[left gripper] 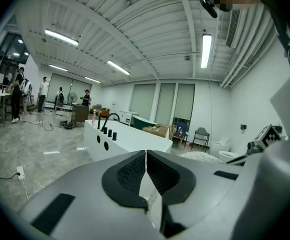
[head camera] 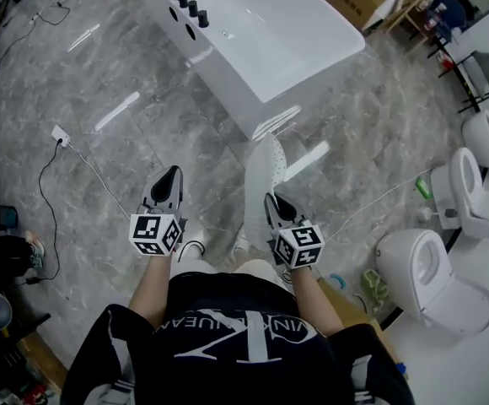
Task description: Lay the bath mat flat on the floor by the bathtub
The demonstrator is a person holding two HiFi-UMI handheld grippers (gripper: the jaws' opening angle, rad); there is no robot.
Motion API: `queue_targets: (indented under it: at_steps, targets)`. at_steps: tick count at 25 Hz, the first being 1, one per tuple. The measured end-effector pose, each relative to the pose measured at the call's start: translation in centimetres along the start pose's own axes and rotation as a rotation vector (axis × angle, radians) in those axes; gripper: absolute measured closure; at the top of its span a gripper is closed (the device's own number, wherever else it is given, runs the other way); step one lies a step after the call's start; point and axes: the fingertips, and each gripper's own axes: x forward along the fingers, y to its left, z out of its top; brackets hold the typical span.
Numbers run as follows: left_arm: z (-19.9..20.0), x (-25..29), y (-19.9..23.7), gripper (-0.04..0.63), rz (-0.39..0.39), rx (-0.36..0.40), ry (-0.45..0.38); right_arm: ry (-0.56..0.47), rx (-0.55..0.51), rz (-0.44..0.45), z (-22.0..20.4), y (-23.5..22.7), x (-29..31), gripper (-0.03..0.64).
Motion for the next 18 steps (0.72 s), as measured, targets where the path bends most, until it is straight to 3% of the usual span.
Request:
queue_targets:
  at_steps: [5, 18]
  targets:
    - [-0.6, 1.0, -1.9, 0.574, 0.04, -0.003, 0.009, 0.027, -0.042, 0.071, 0.6, -2.1, 1.1, 0.581]
    - [-2.5, 0.7, -1.3, 0.574, 0.108, -0.021, 0.036, 0.095, -0.095, 0.066, -0.6, -5.6, 3.9, 0.581]
